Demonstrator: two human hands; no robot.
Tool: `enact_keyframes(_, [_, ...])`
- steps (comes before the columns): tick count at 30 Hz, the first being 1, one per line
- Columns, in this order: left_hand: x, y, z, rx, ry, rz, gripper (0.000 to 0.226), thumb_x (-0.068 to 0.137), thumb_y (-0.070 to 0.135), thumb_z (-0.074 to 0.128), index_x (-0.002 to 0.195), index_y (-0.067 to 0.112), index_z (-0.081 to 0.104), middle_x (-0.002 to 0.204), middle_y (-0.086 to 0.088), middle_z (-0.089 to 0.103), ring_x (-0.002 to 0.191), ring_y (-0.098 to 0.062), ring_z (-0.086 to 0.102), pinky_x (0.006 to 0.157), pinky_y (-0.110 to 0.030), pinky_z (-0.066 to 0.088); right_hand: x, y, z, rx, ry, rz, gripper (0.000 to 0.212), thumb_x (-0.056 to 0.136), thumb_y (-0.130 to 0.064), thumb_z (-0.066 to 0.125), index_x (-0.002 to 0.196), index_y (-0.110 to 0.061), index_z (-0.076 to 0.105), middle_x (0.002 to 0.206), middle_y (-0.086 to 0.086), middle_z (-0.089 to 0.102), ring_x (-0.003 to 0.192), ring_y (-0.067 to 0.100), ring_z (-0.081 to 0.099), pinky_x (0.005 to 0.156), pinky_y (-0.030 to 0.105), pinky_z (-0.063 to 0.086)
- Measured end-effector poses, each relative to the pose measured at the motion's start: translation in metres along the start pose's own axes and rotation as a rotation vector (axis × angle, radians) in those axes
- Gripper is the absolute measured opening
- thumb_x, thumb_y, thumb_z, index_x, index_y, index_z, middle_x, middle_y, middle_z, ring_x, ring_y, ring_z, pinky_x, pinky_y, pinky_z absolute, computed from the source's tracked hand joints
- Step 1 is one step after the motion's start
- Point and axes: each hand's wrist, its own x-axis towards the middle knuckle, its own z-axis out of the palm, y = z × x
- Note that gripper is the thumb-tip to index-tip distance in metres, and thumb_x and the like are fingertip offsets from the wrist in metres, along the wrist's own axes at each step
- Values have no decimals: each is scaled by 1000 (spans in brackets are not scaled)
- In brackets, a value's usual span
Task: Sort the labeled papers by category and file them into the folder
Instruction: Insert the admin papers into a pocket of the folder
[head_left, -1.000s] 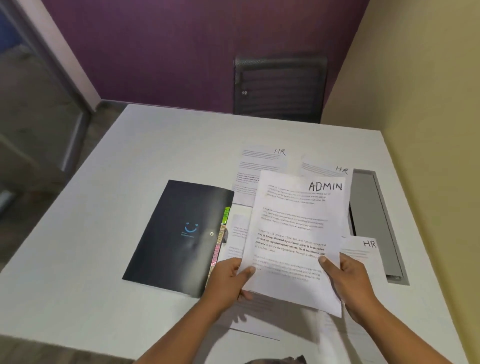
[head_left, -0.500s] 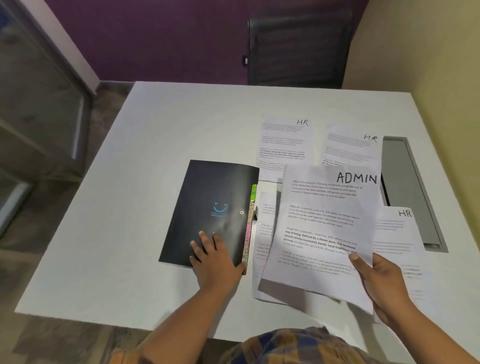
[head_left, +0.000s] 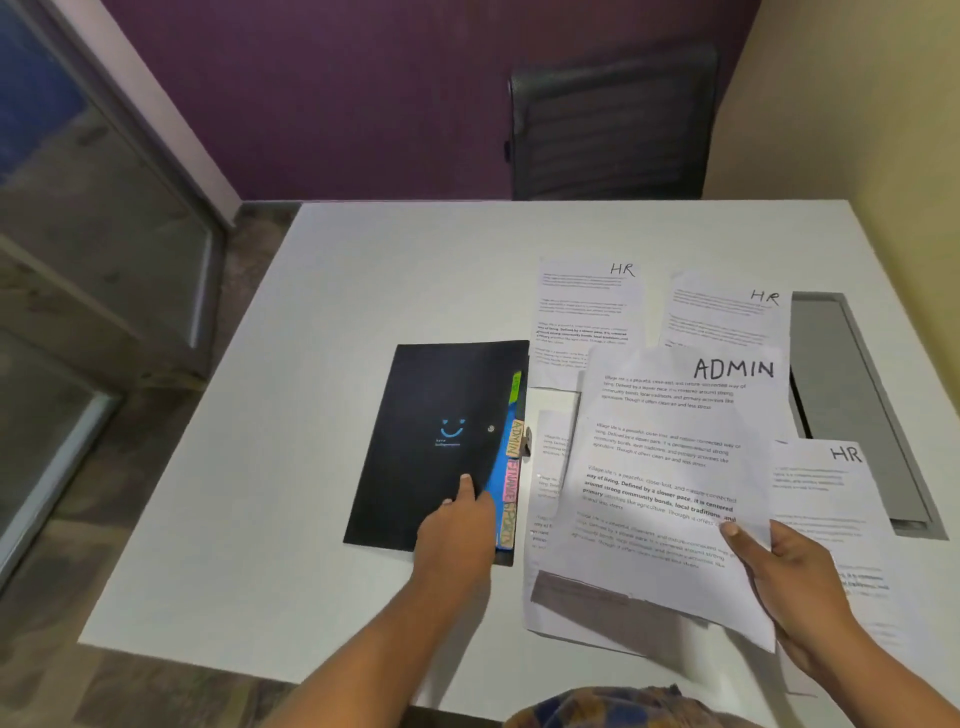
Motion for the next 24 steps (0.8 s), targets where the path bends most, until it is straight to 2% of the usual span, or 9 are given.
enact_keyframes(3, [-5,-8,-14,23,93,-25,51,93,27,63,138,16,42,157,-5,33,103,-25,66,80,-36,57,0,-15,3,31,-24,-18,13,93,-15,65,102,-17,74,99,4,77,93,25,73,91,42,53])
enact_keyframes(8, [-14,-21,-27,-82,144,-20,52,92,23,66,137,16,40,153,-1,37,109,-23,64,84,-35,55,4,-39,13,37,-58,-80,19,93,-17,65,109,-14,74,103,1,77,95,21,73,93,41,53])
enact_keyframes(10, [-19,-23,-29,-119,148,-5,62,92,25,65,144,19,34,155,0,35,116,-22,61,88,-35,55,7,-49,18,11,-74,-120,16,93,-18,65,106,-16,75,97,-1,78,85,15,74,81,35,57])
enact_keyframes(11, [-21,-23,-30,-128,146,0,66,93,24,63,149,20,29,158,0,30,121,-23,58,92,-36,53,8,-54,22,-9,-81,-140,15,93,-18,65,103,-17,76,91,-1,78,73,9,73,68,28,56])
enact_keyframes(13, [-24,-21,-32,-148,147,9,68,96,20,57,154,23,22,163,-2,22,128,-26,53,98,-37,50,11,-65,31,-53,-87,-180,14,94,-20,64,101,-15,76,82,-4,76,60,3,68,54,19,47])
enact_keyframes(16, [-25,-17,-32,-195,180,23,74,96,17,57,156,27,16,165,-3,16,131,-28,50,102,-36,48,14,-77,47,-107,-108,-200,15,95,-21,63,96,-18,77,88,-4,79,82,19,74,70,34,55])
enact_keyframes(18, [-24,-15,-28,-246,188,24,84,93,17,64,157,26,11,165,-1,15,131,-25,51,103,-36,48,17,-83,58,-155,-125,-203,18,95,-20,61,89,-19,77,84,-4,79,79,22,74,76,39,55])
enact_keyframes(21, [-24,-14,-24,-392,178,31,84,92,18,65,156,27,11,160,3,28,122,-20,56,100,-35,53,19,-89,75,-224,-158,-225,21,95,-17,58,83,-17,75,75,-2,77,63,22,68,64,34,49])
enact_keyframes(24, [-28,-15,-23,-480,204,43,78,94,22,61,152,33,10,145,6,44,105,-17,64,89,-34,59,19,-92,90,-285,-170,-248,28,97,-17,56,72,-24,67,49,-14,62,47,10,53,52,25,37])
